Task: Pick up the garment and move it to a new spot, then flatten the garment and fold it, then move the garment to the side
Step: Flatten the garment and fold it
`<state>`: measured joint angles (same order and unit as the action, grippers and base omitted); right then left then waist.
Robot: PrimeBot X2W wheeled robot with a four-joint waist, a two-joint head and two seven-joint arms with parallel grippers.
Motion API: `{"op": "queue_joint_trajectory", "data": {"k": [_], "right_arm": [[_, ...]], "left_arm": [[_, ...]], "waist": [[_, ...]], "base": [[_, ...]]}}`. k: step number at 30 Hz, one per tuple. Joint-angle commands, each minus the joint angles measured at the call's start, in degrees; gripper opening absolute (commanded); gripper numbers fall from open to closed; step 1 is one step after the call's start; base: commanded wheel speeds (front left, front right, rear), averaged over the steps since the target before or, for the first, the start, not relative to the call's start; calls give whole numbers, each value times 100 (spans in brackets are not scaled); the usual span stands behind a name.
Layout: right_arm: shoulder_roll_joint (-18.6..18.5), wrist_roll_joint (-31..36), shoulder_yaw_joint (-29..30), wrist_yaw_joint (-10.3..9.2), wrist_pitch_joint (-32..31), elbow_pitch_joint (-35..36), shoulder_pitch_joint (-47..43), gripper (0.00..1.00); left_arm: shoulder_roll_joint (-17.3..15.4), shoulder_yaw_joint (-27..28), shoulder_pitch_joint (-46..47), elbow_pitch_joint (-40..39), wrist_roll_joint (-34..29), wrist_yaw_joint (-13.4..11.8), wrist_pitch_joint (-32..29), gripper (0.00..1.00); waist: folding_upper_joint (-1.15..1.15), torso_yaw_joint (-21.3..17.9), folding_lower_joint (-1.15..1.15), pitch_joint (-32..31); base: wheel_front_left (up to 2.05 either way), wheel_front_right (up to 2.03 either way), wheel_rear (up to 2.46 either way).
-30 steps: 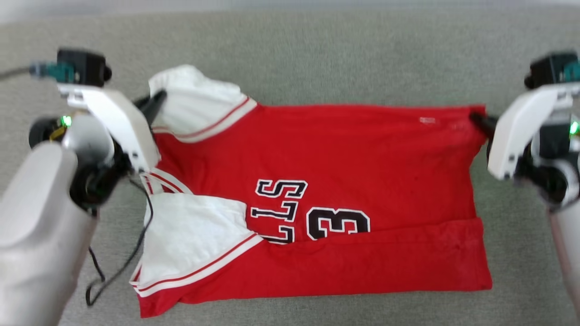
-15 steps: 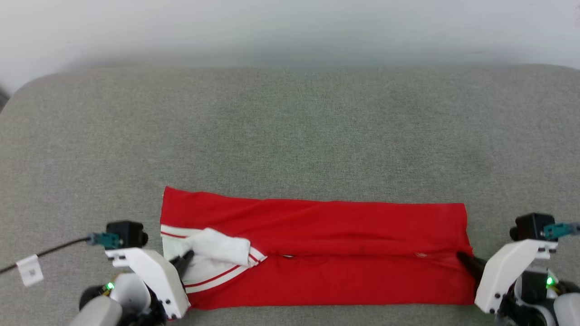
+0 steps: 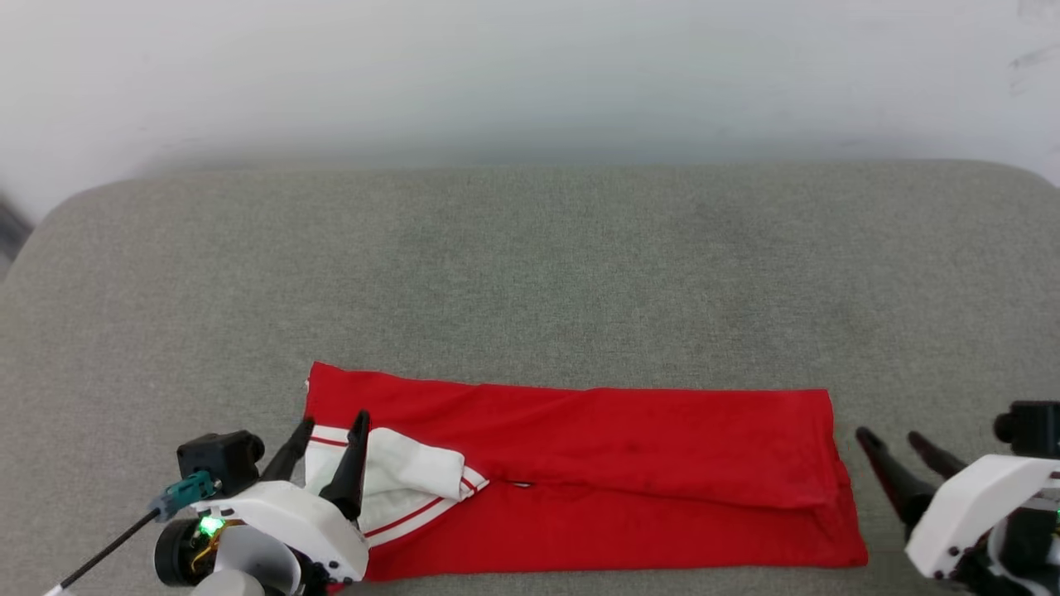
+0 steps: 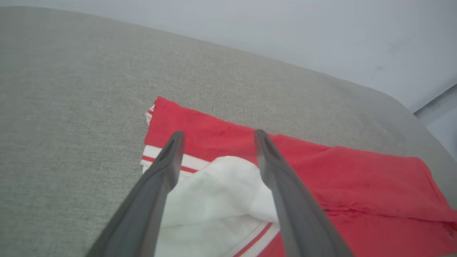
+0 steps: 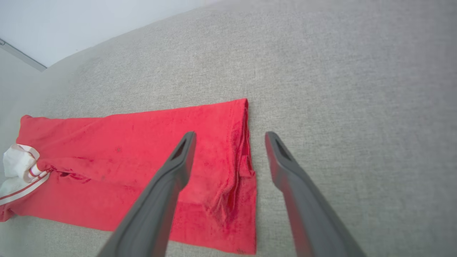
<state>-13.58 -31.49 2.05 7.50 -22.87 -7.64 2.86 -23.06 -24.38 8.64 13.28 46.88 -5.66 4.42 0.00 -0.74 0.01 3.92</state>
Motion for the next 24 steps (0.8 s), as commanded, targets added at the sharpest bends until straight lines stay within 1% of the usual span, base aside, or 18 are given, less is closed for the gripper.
{"op": "queue_joint_trajectory", "data": {"k": [1, 4, 8, 12, 15, 18, 24], "right_arm": [[-76, 41, 106, -2, -110, 137, -91, 100], [-242, 143, 343, -2, -426, 286, -48, 100], [-428, 285, 610, -2, -1023, 241, 58, 100], [-427, 375, 697, -2, -1583, 36, 101, 100], [-326, 374, 666, -2, -1845, -150, 158, 100], [-200, 381, 579, -2, -1990, -351, 250, 100], [6, 221, 272, -2, -2001, -974, 506, 100]], "left_arm": [[-7, 30, -68, -169, -133, -101, 201, 100], [-8, 70, -86, -521, -376, -349, 490, 100], [-53, 130, -88, -979, -702, -663, 739, 100], [-92, 145, -156, -1365, -1012, -956, 848, 100], [-128, 129, -131, -1613, -1130, -1051, 860, 100], [-176, 53, -47, -1795, -1246, -1081, 799, 100], [-245, -22, 49, -2018, -1397, -1165, 721, 100]], "waist": [[0, 16, -1, -94], [0, 77, -1, -151], [0, 202, -1, -168], [0, 361, -1, -147], [0, 493, -1, -77], [0, 611, -1, 29], [0, 723, -1, 254]], "base": [[0, 0, 0], [0, 0, 0], [0, 0, 0], [0, 0, 0], [0, 0, 0], [0, 0, 0], [0, 0, 0]]}}
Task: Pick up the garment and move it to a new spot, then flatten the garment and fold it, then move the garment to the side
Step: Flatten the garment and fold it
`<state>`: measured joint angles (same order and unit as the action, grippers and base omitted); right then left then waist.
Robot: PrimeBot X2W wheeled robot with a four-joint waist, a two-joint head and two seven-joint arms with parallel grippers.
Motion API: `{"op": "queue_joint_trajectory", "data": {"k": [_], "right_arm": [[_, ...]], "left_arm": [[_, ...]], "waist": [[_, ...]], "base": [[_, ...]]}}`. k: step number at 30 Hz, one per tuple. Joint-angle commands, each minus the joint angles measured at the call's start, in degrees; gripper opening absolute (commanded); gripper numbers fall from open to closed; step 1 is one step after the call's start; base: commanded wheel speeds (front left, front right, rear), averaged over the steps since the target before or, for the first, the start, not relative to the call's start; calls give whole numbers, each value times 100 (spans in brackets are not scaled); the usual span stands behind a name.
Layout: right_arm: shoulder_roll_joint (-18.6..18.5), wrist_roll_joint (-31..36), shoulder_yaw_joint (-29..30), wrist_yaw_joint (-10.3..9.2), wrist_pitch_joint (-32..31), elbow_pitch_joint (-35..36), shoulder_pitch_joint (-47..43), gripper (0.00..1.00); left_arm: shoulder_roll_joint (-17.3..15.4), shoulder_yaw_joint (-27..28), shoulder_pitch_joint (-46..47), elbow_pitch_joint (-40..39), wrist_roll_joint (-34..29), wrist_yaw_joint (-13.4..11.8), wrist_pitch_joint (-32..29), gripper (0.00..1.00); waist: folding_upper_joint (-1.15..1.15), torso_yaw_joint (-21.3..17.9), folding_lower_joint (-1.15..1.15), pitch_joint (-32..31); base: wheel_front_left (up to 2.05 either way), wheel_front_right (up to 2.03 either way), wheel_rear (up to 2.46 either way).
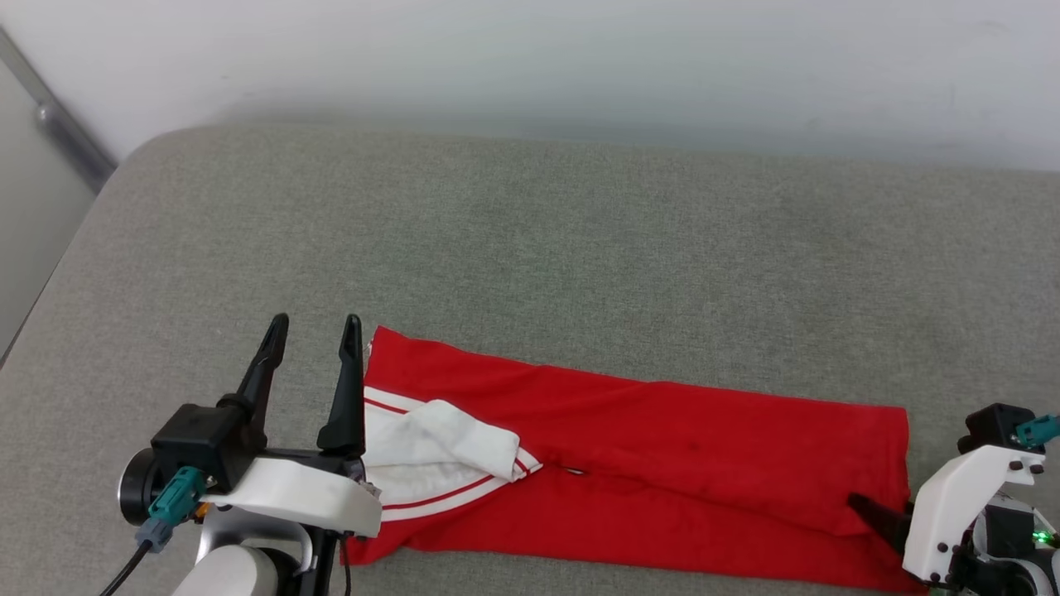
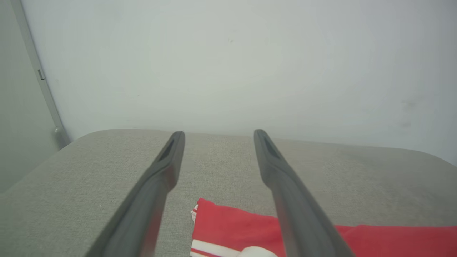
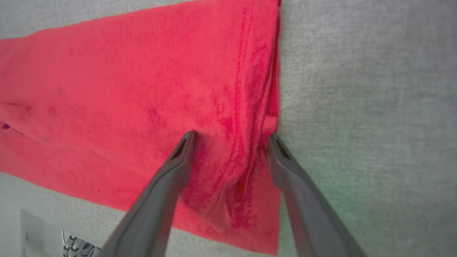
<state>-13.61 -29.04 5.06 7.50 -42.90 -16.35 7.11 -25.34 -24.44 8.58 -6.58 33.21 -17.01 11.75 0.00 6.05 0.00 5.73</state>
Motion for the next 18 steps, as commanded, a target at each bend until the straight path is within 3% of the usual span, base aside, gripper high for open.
{"op": "queue_joint_trajectory", "data": {"k": [1, 4, 5, 6, 7, 18], "right_arm": [[22, -56, -105, -2, -36, -262, 91, 100], [67, -191, -353, -2, -225, -736, 32, 100], [70, -225, -402, -2, -248, -842, 44, 51], [71, -260, -448, -1, -264, -919, 67, 15], [71, -299, -496, -1, -278, -989, 90, 0], [-441, -552, -742, -1, 213, -617, 349, 0]], "left_arm": [[-11, -25, 70, -50, -30, -24, -19, 100], [-39, -26, 94, -73, -47, -24, -32, 100], [-59, -17, 108, -78, -57, -24, -20, 100], [-70, -11, 114, -79, -63, -27, -22, 100], [-79, -7, 109, -75, -67, -34, -29, 100], [-222, -30, -202, -3, -48, -122, -138, 100]], "waist": [[0, 60, 0, 93], [0, 98, 0, 123], [0, 103, 0, 124], [0, 102, 0, 118], [0, 93, 0, 103], [0, -134, 0, -319]], "base": [[0, 0, 0], [0, 0, 0], [0, 0, 0], [0, 0, 0], [0, 0, 0], [0, 0, 0]]}}
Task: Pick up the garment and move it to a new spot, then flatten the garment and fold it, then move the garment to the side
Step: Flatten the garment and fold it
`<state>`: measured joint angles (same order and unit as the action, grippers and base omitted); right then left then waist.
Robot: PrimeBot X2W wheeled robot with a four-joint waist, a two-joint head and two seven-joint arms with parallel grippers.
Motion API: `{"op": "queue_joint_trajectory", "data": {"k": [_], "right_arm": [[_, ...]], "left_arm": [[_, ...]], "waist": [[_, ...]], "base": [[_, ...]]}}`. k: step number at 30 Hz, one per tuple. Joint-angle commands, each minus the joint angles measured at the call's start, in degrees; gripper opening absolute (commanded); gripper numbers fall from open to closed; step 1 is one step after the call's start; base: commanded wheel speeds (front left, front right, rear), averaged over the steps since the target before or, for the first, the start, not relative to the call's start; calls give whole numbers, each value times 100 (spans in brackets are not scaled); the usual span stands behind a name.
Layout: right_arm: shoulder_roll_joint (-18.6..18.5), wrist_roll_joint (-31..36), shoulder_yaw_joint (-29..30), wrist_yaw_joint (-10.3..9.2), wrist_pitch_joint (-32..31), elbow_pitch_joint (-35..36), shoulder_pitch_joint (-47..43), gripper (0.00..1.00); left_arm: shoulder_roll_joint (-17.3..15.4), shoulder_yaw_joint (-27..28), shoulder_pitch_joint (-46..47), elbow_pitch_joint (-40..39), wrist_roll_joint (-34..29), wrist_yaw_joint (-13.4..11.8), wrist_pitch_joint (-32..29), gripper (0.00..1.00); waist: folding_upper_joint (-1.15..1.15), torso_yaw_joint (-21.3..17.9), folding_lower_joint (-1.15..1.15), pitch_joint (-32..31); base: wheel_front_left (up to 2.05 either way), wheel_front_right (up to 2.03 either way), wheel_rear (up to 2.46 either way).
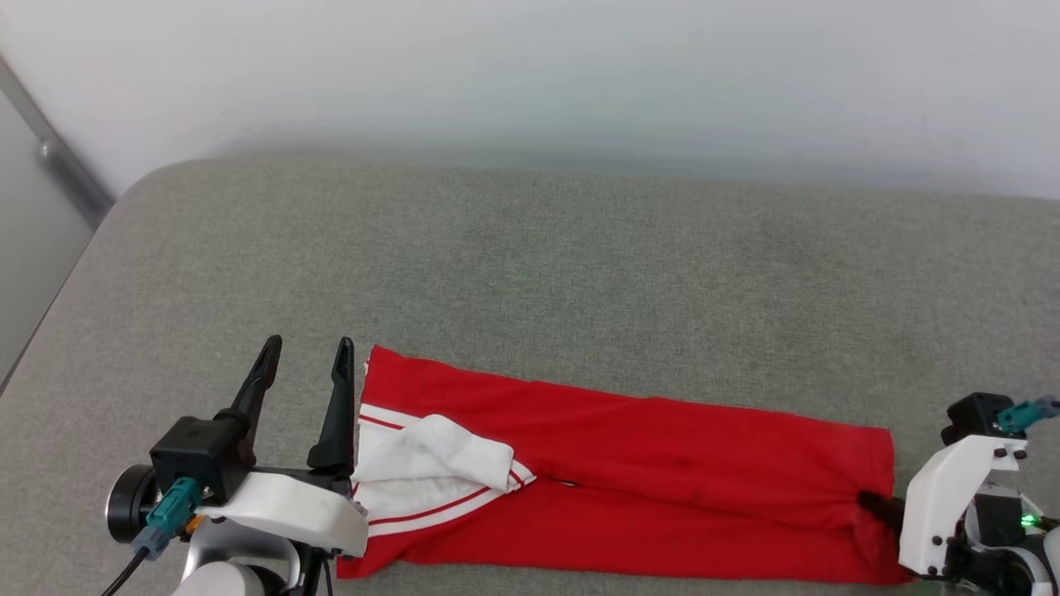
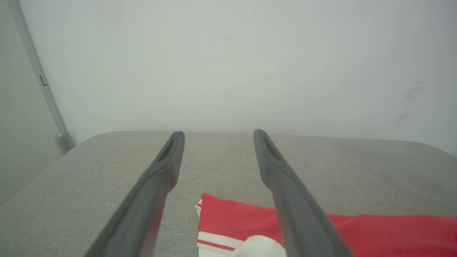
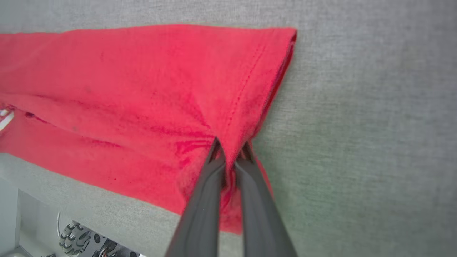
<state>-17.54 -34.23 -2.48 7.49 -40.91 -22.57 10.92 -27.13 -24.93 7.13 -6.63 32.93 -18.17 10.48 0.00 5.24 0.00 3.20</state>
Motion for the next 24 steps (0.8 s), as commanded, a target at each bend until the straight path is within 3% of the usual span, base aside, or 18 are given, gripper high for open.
{"op": "queue_joint_trajectory", "data": {"k": [1, 6, 14, 19, 24], "right_arm": [[-100, -25, 31, -1, 38, 77, -57, 0], [-285, 63, 427, -2, 61, 323, -290, 0], [-325, 433, 1783, -1, -20, 482, -660, 0], [227, -9, 2329, 0, -410, 716, -509, 0], [1078, -1175, 2397, 0, -1459, 962, -318, 0]], "left_arm": [[-52, 15, -95, 11, -11, -17, -21, 100], [-91, -3, -223, -28, 23, -67, -94, 100], [-101, -61, -347, -131, 52, -102, -155, 100], [-106, -50, -390, -156, 94, -144, -168, 100], [-83, -91, -367, -153, 111, -117, -198, 100]], "waist": [[0, -85, 0, -114], [0, -234, 0, -278], [0, -336, 0, -368], [0, -399, 0, -369], [0, -375, 0, -375]], "base": [[0, 0, 0], [0, 0, 0], [0, 0, 0], [0, 0, 0], [0, 0, 0]]}}
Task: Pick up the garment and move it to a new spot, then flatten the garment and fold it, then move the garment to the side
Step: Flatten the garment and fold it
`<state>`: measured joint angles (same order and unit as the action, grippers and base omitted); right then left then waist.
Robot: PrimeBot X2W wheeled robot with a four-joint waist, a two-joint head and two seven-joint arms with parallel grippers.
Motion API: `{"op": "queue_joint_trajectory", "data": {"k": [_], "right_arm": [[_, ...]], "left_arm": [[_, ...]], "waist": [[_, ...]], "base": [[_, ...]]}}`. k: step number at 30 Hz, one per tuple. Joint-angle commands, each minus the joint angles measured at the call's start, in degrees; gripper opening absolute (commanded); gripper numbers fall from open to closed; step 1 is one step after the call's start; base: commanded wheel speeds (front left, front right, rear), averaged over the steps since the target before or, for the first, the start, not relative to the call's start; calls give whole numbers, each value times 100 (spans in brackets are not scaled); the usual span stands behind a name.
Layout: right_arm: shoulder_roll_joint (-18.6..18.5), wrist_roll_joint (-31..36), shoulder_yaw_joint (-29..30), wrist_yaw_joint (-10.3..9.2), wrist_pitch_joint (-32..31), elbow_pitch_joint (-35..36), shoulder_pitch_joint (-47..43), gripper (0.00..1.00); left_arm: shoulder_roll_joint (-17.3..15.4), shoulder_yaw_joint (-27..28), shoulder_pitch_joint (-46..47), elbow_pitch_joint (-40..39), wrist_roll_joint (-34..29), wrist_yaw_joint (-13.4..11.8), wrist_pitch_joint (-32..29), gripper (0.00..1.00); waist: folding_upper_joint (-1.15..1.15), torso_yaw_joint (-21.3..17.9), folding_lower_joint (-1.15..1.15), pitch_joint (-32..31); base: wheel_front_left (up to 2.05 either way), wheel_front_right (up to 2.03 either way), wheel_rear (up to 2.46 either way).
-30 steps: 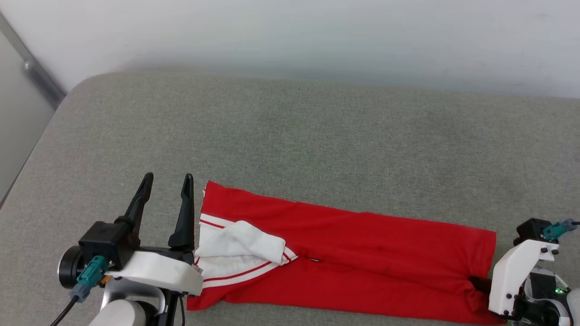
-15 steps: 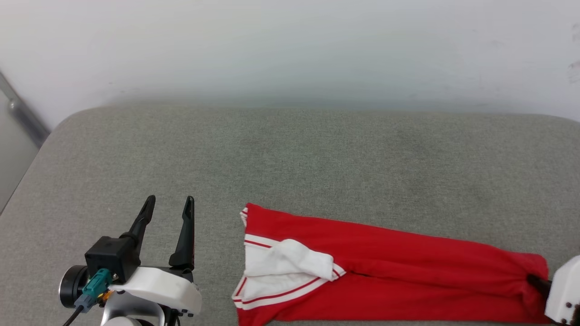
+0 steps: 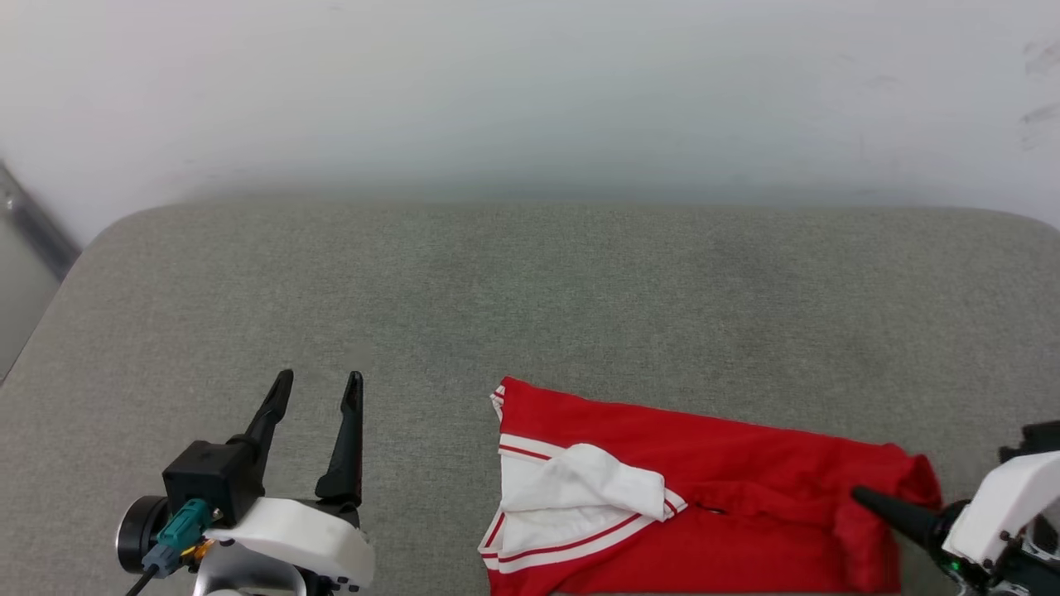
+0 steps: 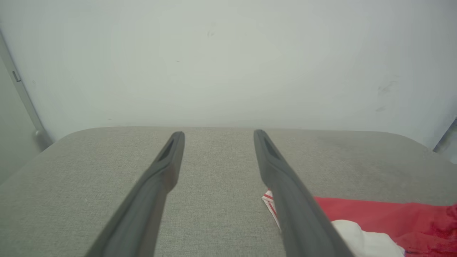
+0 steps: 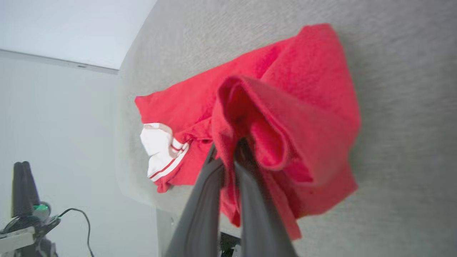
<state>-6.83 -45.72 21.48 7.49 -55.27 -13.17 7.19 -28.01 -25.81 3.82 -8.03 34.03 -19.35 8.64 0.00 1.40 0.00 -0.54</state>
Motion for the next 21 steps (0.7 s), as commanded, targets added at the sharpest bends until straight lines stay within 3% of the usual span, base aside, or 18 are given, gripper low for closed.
{"op": "queue_joint_trajectory", "data": {"k": [1, 4, 8, 16, 20, 21], "right_arm": [[104, -224, -24, 0, -192, 91, 65, 0], [326, -685, -307, 0, -572, 191, 84, 0], [405, -1127, -964, 0, -550, 50, 195, 0], [403, -2122, -3050, 0, 482, -671, 821, 0], [398, -2018, -3783, 0, 1125, -1011, 1239, 0], [398, -1945, -3872, 0, 1314, -1147, 1325, 19]], "left_arm": [[11, -17, -12, -13, 6, 10, -17, 100], [28, -56, 68, -6, 8, 40, -41, 100], [47, -105, 162, 29, 2, 86, -77, 100], [127, -218, 457, 230, 42, 300, -61, 100], [189, -229, 569, 328, 51, 330, -25, 100], [204, -229, 597, 351, 55, 348, 0, 100]], "waist": [[0, 29, 0, 0], [0, 102, 0, 13], [0, 234, 0, 58], [0, 628, 0, 334], [0, 796, 0, 483], [0, 825, 0, 510]], "base": [[0, 0, 0], [0, 0, 0], [0, 0, 0], [0, 0, 0], [0, 0, 0], [0, 0, 0]]}}
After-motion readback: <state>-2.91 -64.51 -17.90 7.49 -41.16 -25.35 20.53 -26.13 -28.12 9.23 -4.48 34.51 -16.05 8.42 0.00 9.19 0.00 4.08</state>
